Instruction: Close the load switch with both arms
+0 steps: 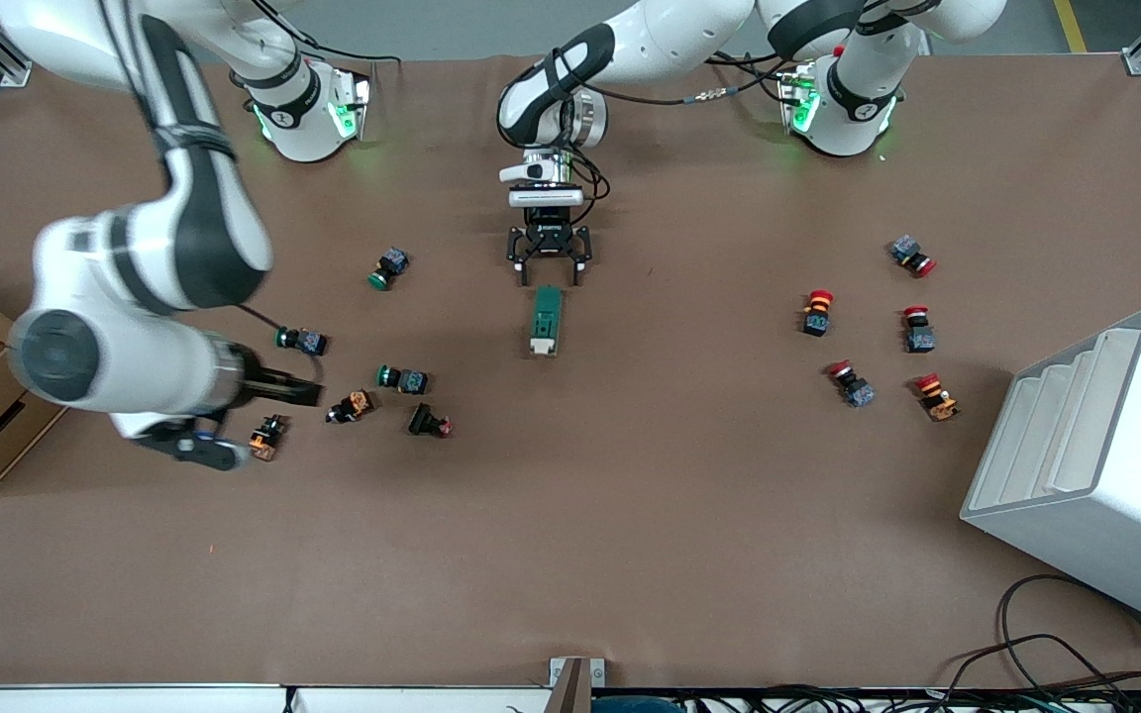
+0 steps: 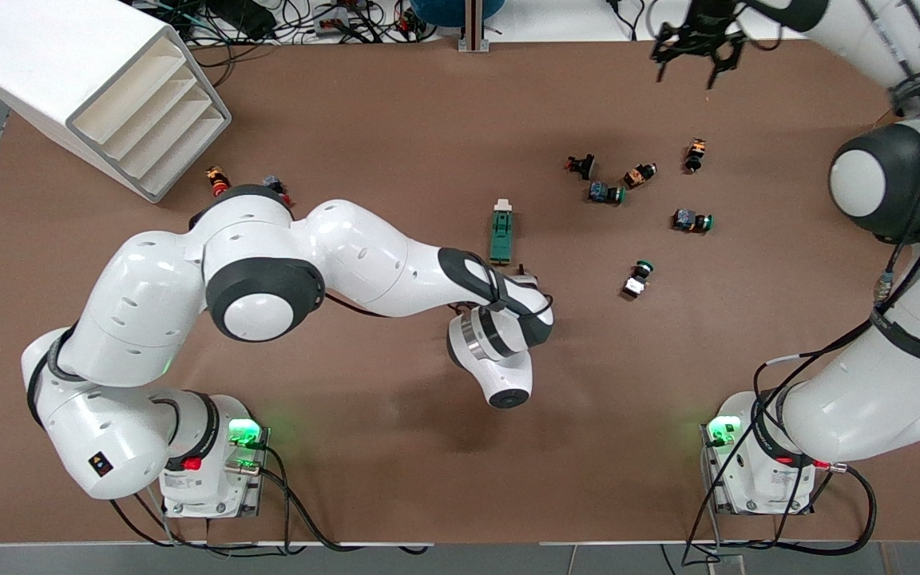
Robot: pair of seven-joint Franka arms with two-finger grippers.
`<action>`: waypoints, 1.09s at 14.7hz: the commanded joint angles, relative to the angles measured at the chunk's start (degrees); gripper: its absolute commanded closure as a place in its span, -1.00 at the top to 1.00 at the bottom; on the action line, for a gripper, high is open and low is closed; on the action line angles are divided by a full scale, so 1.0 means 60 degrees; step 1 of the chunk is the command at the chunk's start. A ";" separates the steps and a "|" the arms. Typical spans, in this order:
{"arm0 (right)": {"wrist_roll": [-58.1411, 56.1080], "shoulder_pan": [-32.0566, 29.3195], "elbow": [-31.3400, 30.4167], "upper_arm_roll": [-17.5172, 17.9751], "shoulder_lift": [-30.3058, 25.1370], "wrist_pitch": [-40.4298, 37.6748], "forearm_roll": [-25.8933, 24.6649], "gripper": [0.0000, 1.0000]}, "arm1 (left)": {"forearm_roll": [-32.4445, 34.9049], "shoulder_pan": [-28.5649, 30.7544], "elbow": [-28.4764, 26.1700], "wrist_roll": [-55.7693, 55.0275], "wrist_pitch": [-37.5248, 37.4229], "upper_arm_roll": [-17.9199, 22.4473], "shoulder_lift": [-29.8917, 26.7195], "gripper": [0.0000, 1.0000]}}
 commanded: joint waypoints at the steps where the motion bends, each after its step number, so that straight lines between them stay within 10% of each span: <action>1: -0.2142 -0.1110 -0.0299 0.0220 -0.0818 -0.0379 -0.0531 1.00 | 0.0181 0.0075 0.0184 -0.0175 -0.0067 0.0066 0.0183 1.00; 16: -0.3629 -0.2549 0.1299 0.0322 -0.1332 -0.2108 -0.1120 1.00 | 0.0181 0.0192 0.0170 -0.0367 0.0063 0.0066 0.0066 1.00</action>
